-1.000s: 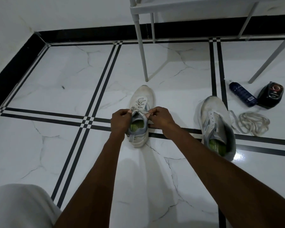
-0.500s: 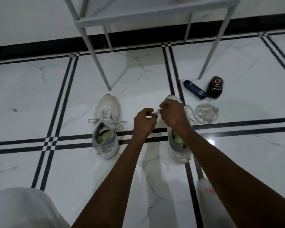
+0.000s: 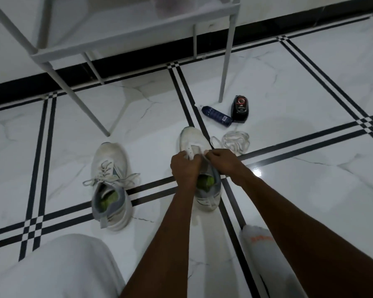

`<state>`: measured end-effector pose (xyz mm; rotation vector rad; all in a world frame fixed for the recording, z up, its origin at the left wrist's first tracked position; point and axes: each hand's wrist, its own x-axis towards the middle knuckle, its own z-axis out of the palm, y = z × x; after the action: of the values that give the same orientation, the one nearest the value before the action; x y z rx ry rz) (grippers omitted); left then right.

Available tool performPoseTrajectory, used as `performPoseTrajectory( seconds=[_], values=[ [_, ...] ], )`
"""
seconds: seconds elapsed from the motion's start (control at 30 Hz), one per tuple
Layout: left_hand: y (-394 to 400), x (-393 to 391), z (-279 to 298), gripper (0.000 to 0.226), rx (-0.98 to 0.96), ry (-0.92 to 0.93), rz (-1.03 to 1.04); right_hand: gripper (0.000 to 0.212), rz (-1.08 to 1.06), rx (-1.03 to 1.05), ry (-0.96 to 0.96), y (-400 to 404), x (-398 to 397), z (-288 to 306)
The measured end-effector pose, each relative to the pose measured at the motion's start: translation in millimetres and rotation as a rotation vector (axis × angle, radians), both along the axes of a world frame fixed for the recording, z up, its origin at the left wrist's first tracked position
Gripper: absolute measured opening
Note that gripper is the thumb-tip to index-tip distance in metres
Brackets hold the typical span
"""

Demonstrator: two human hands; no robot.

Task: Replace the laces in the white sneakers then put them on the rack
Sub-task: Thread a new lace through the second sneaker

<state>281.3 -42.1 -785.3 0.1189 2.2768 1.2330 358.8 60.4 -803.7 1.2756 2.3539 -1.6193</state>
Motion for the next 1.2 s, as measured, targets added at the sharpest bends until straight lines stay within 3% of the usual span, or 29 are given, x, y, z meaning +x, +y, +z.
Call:
performPoseTrajectory(
  seconds=[0.07,0.1,0.17,0.33,0.53,0.63,0.73,0.83,0.93,1.07,1.2],
  values=[
    [-9.0,-4.5,-8.5,0.015,0.007,0.051,0.065,0.036,-0.011,-0.056,0.026,-7.4,-1.4,-5.8],
    [-11.5,-6.6,-9.0,0.015,0.011,0.062,0.084,0.037,-0.024,-0.08,0.033,-11.8,-2.6,-9.0],
    [-16.0,-9.2,-14.4,0.046,0.015,0.066,0.143,0.04,-0.018,-0.098,0.051,-19.3,-6.6,-15.8],
    [-13.8,-13.1,-15.3,0.04,0.051,0.062,0.222,0.037,-0.018,-0.031,0.1,-15.2,-17.7,-31.5],
    [-11.8,-13.8,-17.5,0.048,0.064,0.078,0.256,0.029,0.023,-0.059,0.112,0.8,-21.2,-30.1],
    [-9.5,-12.9,-21.1,0.052,0.042,0.114,0.246,0.022,0.048,0.1,0.114,14.7,-23.9,-30.2],
    [-7.6,-14.3,-26.4,0.054,0.016,0.14,0.234,0.019,-0.096,0.388,0.167,34.4,-20.2,-37.3],
    [-6.5,-15.7,-31.1,0.046,-0.048,0.163,0.206,0.045,-0.044,0.564,-0.058,55.6,-19.8,-45.2],
    [-5.0,-15.0,-32.4,0.043,-0.115,0.202,0.171,0.057,0.093,0.562,-0.165,66.4,-22.1,-56.5],
    [-2.9,-13.6,-35.1,0.047,-0.163,0.218,0.176,0.022,0.066,0.623,-0.149,59.4,-34.6,-65.5],
    [-1.0,-9.3,-27.7,0.042,-0.18,0.196,0.18,0.01,-0.027,0.619,-0.085,49.3,-45.9,-68.6]
  ],
)
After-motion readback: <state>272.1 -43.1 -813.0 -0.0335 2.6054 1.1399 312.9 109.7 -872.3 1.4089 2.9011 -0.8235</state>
